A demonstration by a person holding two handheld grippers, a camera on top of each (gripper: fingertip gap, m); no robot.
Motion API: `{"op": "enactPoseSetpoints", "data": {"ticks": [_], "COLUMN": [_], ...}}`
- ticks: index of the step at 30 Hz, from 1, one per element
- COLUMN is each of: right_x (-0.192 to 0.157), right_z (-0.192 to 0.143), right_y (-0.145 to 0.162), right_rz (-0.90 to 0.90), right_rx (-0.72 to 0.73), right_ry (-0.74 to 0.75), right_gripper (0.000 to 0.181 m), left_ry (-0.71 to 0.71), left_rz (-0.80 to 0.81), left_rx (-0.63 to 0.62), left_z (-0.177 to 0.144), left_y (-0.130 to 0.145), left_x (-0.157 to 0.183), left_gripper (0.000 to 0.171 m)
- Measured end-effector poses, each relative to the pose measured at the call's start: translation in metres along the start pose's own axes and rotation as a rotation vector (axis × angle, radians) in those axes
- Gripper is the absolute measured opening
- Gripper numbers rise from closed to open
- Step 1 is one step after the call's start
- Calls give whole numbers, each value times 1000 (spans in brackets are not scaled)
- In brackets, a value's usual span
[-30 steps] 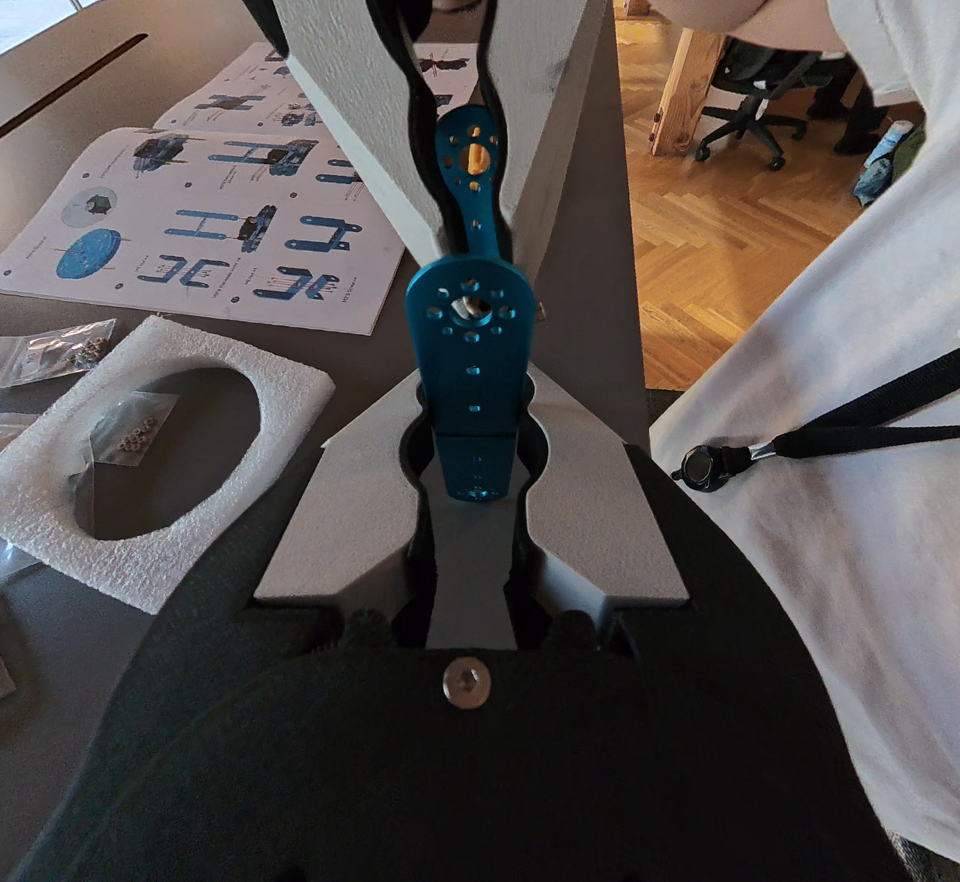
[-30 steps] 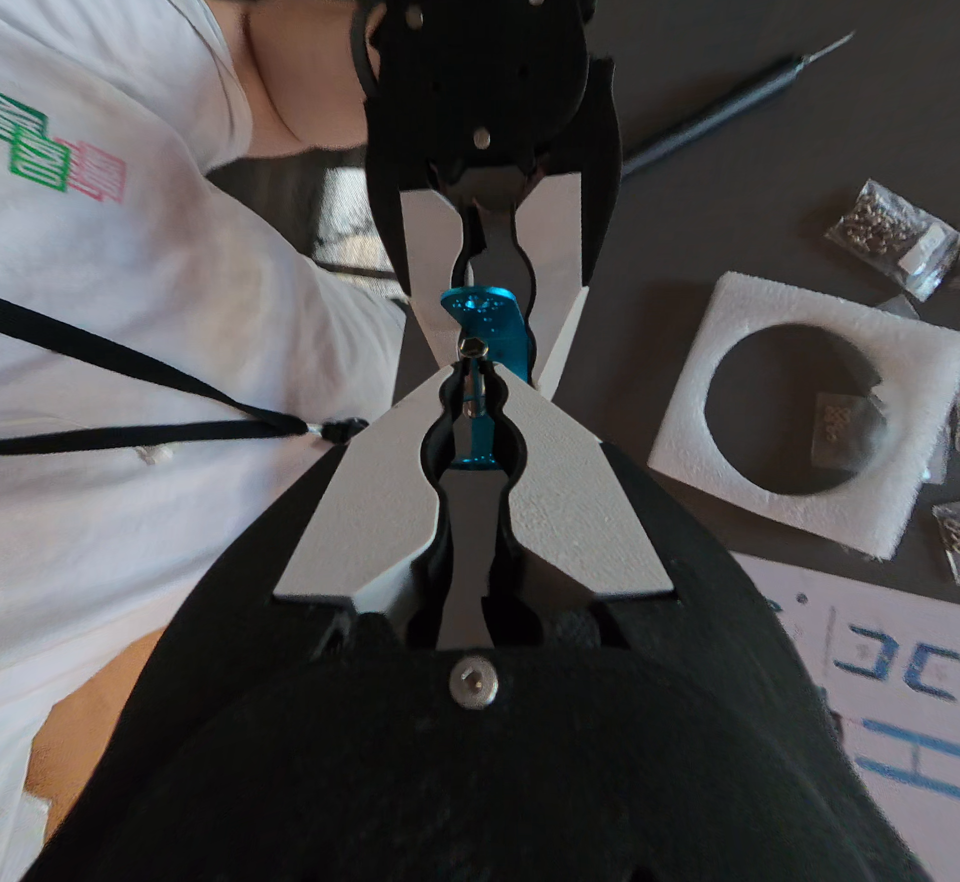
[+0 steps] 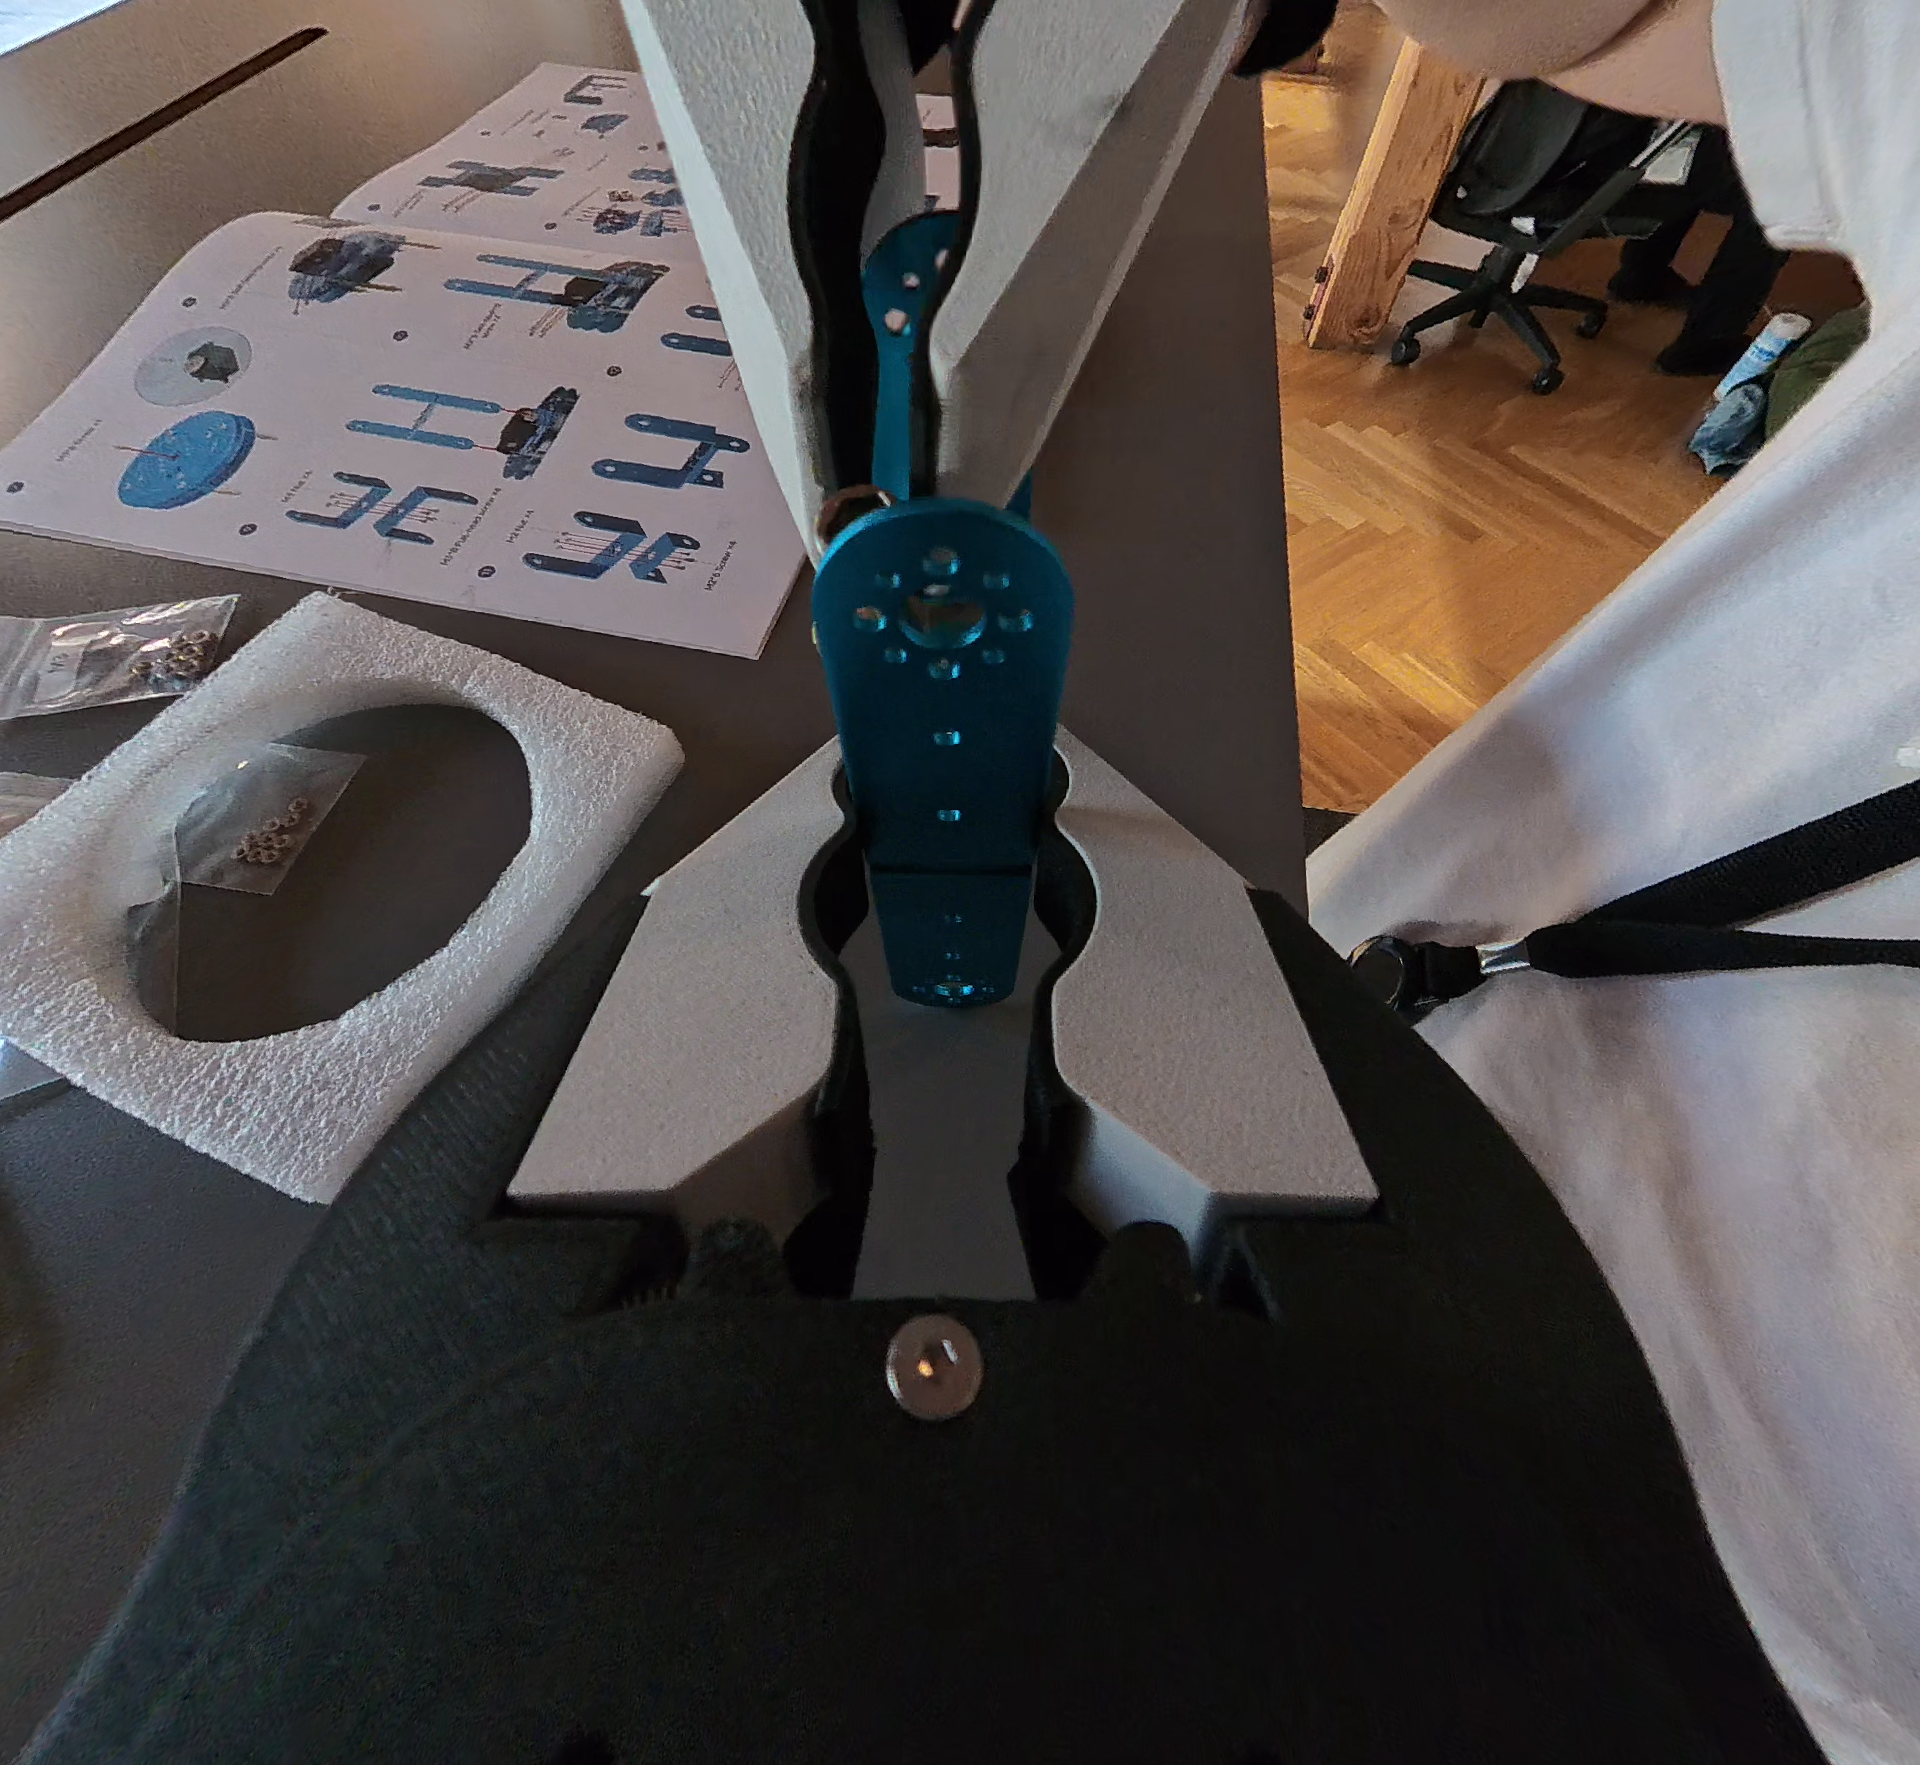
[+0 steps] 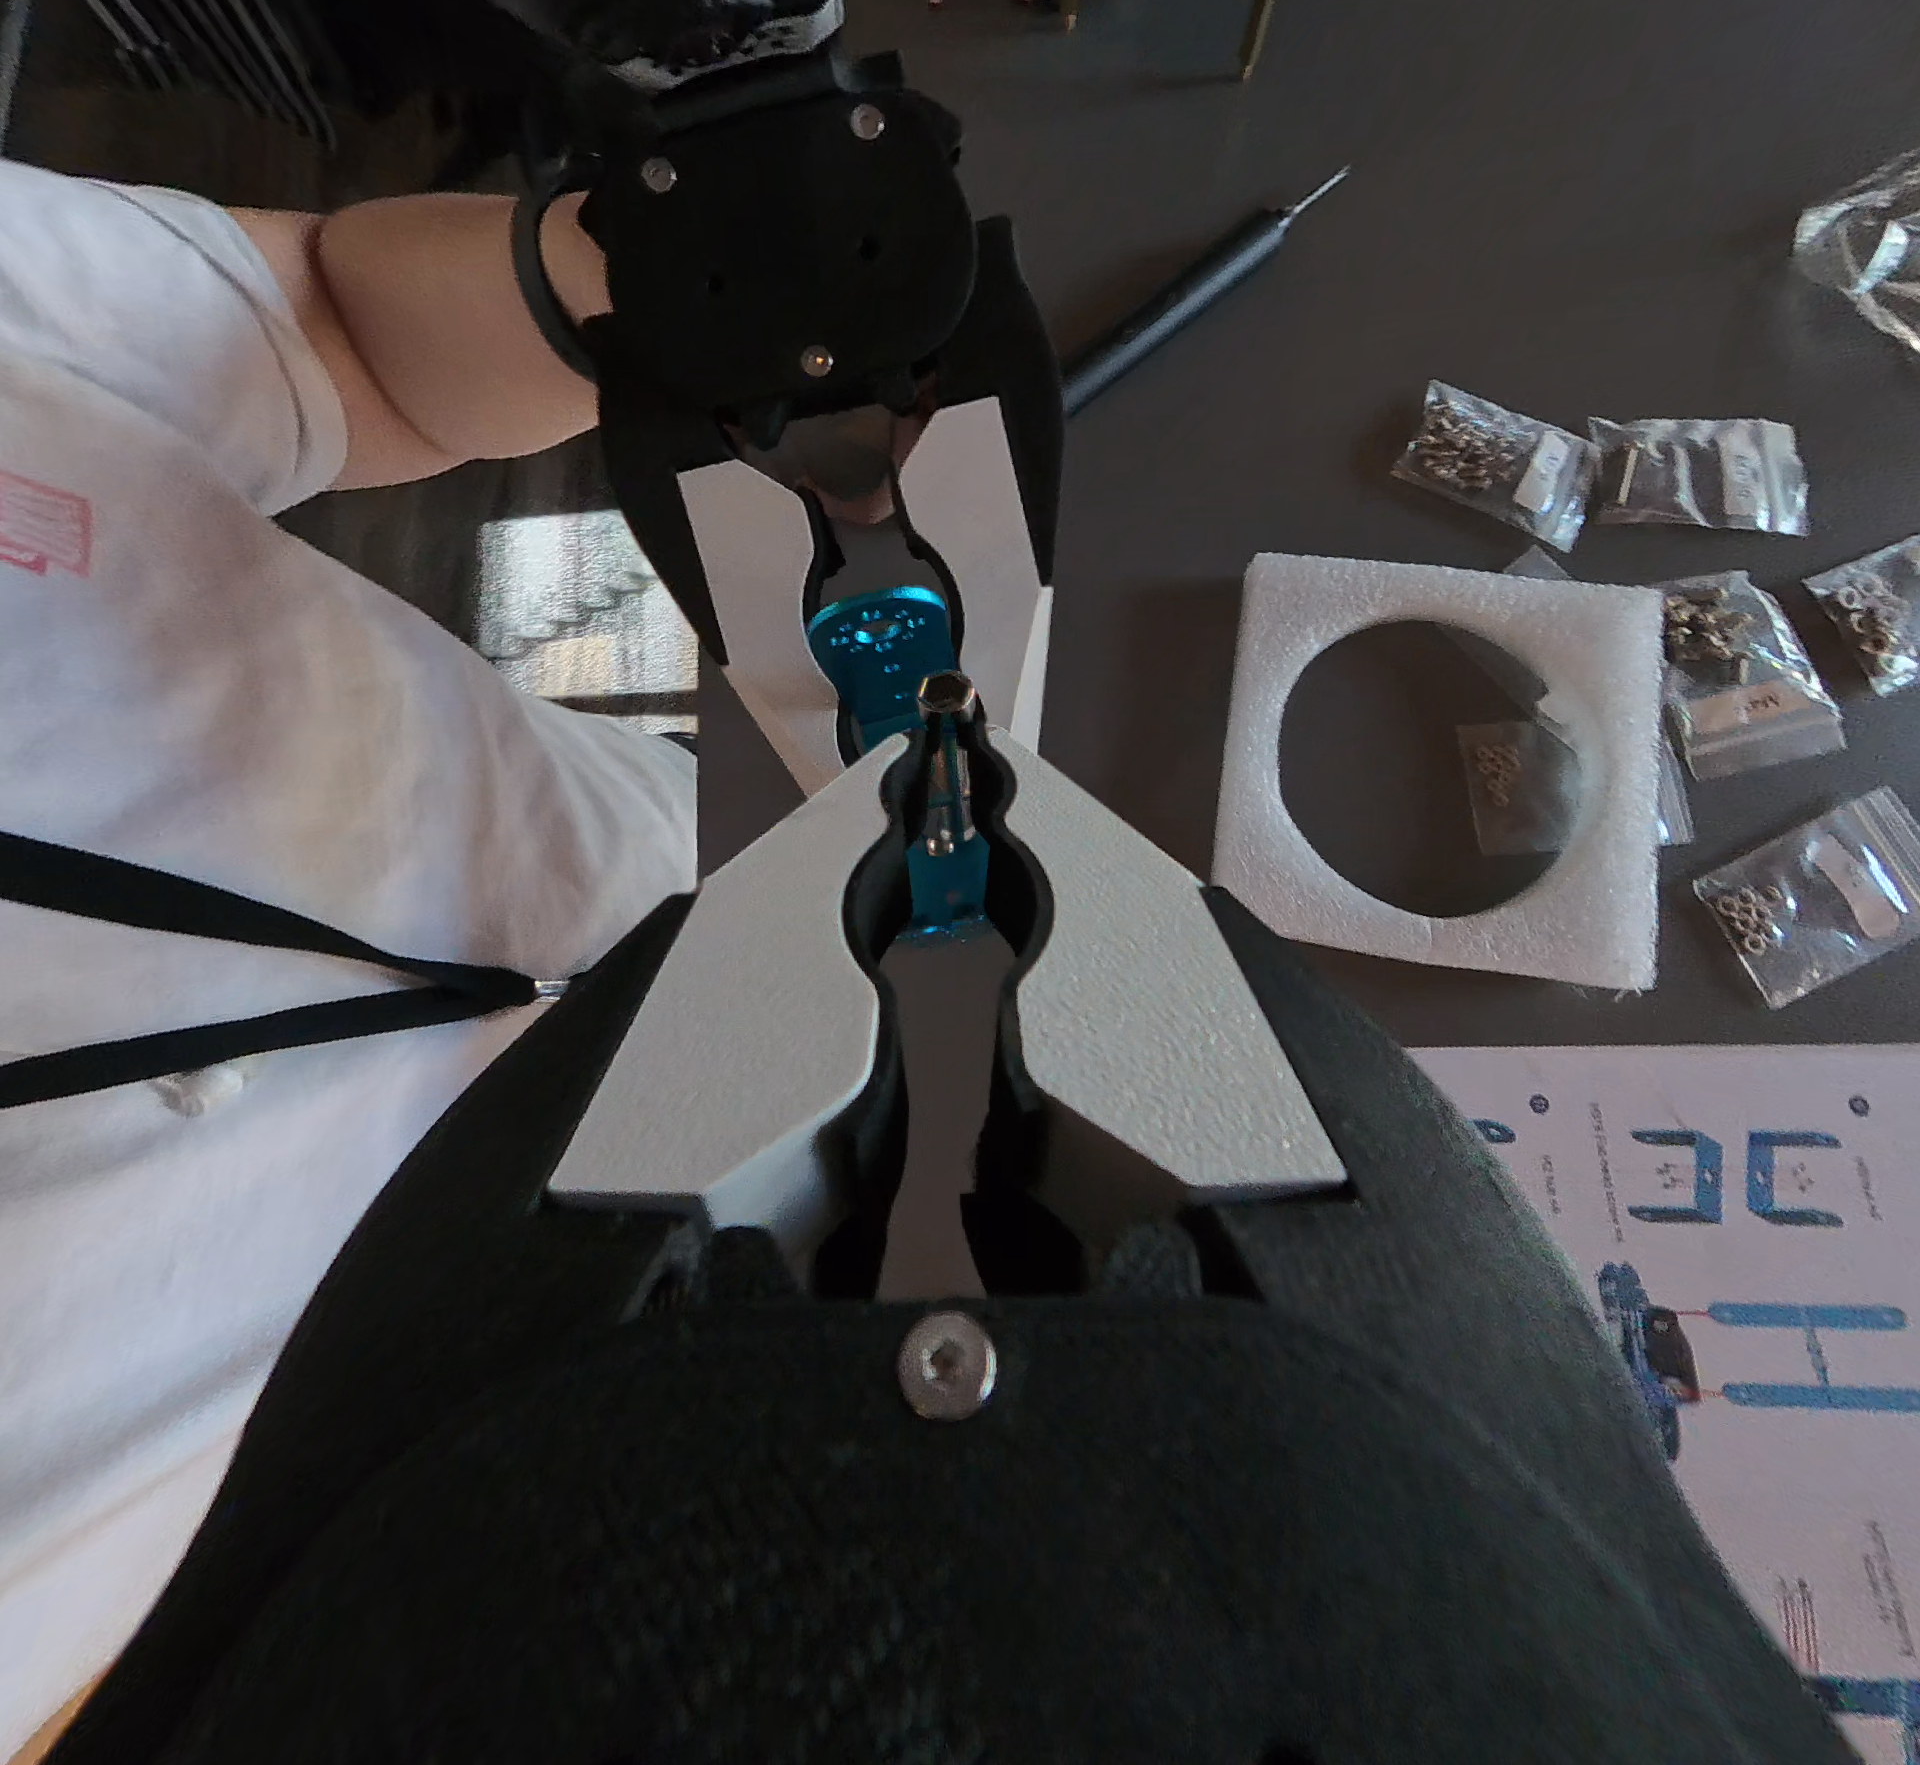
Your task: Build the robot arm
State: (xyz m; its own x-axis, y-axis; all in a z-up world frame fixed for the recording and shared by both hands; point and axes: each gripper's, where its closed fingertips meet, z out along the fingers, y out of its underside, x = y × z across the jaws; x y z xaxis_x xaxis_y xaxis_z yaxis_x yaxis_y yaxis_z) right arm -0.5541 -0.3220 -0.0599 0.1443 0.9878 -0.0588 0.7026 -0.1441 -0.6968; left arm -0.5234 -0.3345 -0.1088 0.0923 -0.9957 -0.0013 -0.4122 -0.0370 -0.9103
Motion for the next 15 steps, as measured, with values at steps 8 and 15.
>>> {"op": "enactPoseSetpoints", "data": {"ticks": [8,15], "right_x": [-4,-5], "right_z": [-5,-5], "right_y": [2,7], "right_rz": [96,24], "right_rx": [66,14], "right_ry": [-7,49], "right_gripper": [6,7], "left_ry": [9,13], "left_rz": [7,18], "left_rx": [-3,-6], "left_z": [1,2], "left_y": [-1,-1], "left_x": [2,3], "left_gripper": [27,26]}}
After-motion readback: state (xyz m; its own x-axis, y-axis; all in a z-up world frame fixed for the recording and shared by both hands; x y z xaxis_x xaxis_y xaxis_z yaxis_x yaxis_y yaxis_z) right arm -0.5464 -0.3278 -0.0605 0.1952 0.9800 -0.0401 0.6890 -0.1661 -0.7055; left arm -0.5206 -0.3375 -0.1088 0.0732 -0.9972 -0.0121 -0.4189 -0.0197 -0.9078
